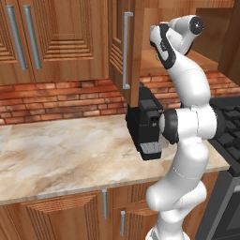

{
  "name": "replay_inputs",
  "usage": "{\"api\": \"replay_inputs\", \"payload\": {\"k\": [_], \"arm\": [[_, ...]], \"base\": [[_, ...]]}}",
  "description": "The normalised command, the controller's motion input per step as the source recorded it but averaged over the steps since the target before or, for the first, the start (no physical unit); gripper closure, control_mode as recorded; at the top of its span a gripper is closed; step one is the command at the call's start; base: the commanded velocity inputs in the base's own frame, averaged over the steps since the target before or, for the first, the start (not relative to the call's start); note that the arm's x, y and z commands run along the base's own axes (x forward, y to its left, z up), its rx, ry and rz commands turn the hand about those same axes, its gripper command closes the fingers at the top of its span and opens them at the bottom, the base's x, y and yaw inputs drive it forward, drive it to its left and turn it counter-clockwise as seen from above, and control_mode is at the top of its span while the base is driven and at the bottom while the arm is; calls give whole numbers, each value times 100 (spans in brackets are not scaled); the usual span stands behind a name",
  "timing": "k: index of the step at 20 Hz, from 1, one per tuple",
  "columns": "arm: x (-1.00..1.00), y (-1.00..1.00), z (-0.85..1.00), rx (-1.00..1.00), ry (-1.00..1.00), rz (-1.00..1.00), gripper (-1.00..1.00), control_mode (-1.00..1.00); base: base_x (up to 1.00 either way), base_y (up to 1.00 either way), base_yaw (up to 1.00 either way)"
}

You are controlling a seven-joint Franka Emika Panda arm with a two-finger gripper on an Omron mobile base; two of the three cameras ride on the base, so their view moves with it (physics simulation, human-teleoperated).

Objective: Stack two cans on top of the other two cans in the cabinet.

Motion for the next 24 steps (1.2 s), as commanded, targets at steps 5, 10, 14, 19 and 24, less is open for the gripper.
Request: {"api": "replay_inputs", "payload": {"k": [5,10,14,19,24], "arm": [[1,0,0,0,0,0,100,-100],[11,0,-1,0,0,0,100,-100],[11,0,-3,0,0,0,100,-100],[4,0,-16,0,0,0,100,-100],[1,0,-10,0,0,0,100,-100]], "base": [[0,0,0],[0,0,0],[0,0,0],[0,0,0],[0,0,0]]}}
